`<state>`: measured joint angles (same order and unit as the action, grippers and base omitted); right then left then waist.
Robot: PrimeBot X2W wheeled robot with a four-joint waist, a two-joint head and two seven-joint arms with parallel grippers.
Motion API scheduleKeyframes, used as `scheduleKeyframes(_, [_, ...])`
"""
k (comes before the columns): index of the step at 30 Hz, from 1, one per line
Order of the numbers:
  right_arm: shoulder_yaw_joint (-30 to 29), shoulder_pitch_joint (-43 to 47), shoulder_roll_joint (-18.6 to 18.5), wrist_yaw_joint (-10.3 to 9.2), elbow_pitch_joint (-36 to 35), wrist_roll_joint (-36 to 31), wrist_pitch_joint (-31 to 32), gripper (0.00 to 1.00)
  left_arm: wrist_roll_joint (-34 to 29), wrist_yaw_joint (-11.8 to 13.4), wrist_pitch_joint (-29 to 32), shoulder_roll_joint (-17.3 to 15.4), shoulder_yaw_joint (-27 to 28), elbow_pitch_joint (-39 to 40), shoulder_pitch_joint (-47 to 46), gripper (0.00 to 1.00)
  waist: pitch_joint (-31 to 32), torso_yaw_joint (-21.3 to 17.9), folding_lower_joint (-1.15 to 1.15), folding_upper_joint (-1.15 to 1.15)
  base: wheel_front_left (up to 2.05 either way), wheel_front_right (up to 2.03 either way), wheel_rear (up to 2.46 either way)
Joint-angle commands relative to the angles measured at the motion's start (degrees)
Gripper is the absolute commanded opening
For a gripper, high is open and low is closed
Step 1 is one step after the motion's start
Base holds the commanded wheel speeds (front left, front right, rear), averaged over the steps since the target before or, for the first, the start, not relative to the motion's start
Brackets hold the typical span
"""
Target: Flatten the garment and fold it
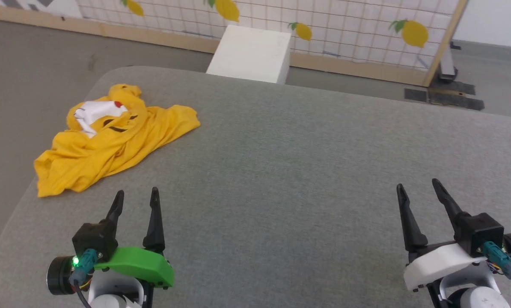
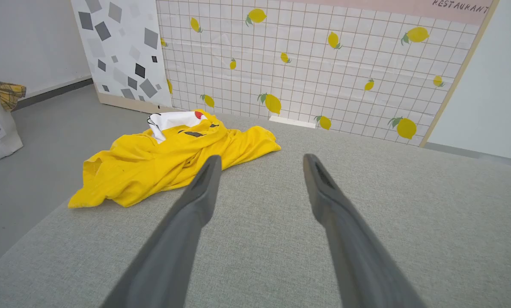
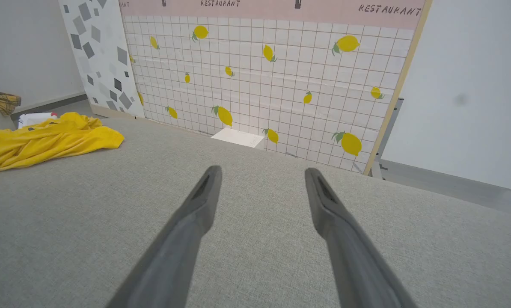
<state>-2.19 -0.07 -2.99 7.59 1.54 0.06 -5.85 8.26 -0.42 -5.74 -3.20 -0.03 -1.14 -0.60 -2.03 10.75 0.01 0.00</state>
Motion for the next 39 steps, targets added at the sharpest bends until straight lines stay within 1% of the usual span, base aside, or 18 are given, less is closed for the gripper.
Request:
scheduleKeyframes(1, [0.2,-0.9,0.0,-0.04,0.3,-0.1,-0.6,1.0,0.5,-0.1,-0.7,0.1,0.0,-0.2,0.7,1.0,-0.3,1.5,0.0,0.0,0.0,0.0,0.0])
scheduleKeyframes(19, [3.4,-1.8,0.1,-0.06,3.0,-0.1,-2.8,1.0,3.2,0.1,-2.8,0.2,-0.2,-1.8,1.8,1.0,-0.2,10.0,0.0,0.0,0.0,0.0,0.0])
scheduleKeyframes(39, [4.1,-3.1,0.1,-0.07,4.9,-0.3,-5.1,1.0,6.4,0.0,-5.2,0.2,-0.2,-2.9,2.1,1.0,-1.2,15.8,0.0,0.0,0.0,0.0,0.0])
